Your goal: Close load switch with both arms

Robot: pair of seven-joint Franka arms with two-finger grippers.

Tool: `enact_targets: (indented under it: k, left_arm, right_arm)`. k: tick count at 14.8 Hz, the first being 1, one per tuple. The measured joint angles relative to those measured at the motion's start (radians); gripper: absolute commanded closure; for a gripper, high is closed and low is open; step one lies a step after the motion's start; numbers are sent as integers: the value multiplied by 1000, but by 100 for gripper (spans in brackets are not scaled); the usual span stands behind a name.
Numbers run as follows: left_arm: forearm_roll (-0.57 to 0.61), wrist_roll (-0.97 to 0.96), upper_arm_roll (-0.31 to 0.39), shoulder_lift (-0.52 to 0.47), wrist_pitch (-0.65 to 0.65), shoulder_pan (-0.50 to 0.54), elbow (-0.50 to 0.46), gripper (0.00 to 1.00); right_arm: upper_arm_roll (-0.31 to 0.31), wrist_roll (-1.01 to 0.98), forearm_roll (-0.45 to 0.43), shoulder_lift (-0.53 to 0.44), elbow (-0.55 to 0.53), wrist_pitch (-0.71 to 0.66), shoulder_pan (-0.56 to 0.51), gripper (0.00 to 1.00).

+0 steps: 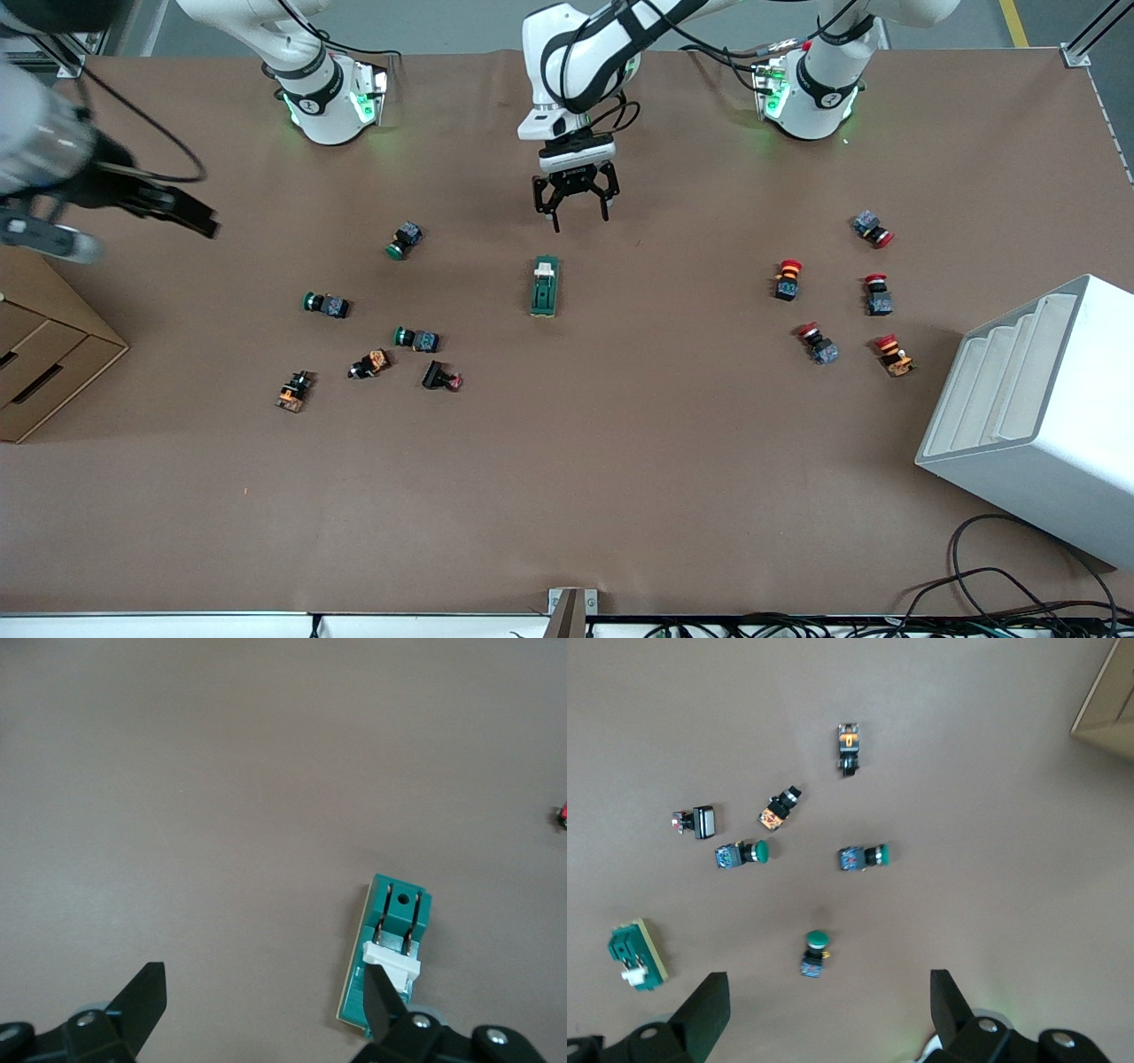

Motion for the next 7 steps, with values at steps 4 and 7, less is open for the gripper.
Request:
enact_targets:
  k: [4,7]
  left_arm:
    - [62,-83,2,29,-21,-34,-1,2]
    - [136,-99,4,41,-46,-46,-2,2]
  right_arm:
    - [4,225,0,6,-101,107,102,0]
    - [4,378,0,11,-177,204,172,0]
